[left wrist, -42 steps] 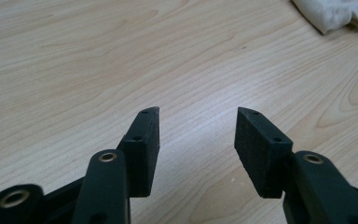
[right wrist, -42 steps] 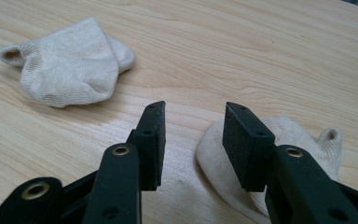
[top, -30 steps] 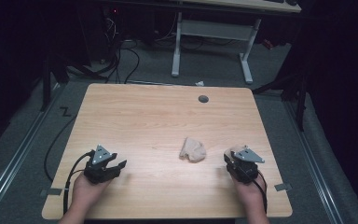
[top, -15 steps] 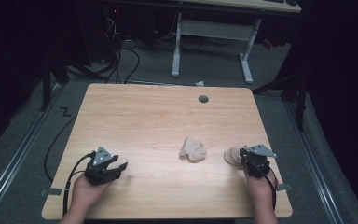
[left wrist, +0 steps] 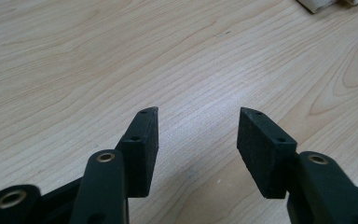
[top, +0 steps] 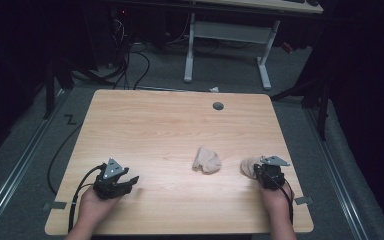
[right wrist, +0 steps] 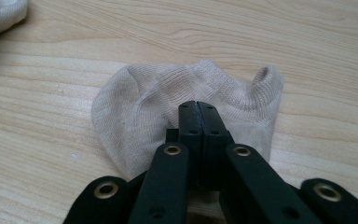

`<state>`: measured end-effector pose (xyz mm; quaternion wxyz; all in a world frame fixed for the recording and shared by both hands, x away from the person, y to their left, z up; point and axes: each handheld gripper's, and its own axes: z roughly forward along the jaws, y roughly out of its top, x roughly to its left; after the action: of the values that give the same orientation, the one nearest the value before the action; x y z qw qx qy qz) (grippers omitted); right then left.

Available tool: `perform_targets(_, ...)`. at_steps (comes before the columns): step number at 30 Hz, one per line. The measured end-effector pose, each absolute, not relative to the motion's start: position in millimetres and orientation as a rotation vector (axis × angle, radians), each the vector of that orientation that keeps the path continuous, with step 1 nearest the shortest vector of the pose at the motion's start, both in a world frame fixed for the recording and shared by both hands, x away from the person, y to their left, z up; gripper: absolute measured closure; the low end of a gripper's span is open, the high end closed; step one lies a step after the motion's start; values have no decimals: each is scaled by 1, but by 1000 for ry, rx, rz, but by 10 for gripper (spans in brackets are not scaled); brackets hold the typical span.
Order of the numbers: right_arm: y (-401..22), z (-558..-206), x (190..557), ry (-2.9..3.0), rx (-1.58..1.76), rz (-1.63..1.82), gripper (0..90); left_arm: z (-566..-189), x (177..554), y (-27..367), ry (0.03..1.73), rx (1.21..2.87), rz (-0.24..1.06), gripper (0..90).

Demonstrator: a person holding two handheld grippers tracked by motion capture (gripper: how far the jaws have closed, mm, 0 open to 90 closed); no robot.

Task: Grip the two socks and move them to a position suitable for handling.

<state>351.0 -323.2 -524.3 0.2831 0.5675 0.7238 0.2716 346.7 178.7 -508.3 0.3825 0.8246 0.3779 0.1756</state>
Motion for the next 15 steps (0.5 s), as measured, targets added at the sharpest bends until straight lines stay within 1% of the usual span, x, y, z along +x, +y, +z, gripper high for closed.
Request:
perform_targets(6, -320, -524, 348, 1960, 1494, 732, 897, -508, 346, 178, 956, 2110, 447, 483)
perform_targets(11, -302, -523, 332, 2021, 1468, 772, 897, -507, 344, 176, 954, 2095, 429, 482)
perform_targets(12, -289, -523, 327, 2056, 1431, 783, 897, -506, 344, 175, 953, 2092, 424, 482)
perform_targets(15, -277, -523, 321, 2092, 1391, 790, 898, -505, 342, 171, 936, 2100, 423, 482)
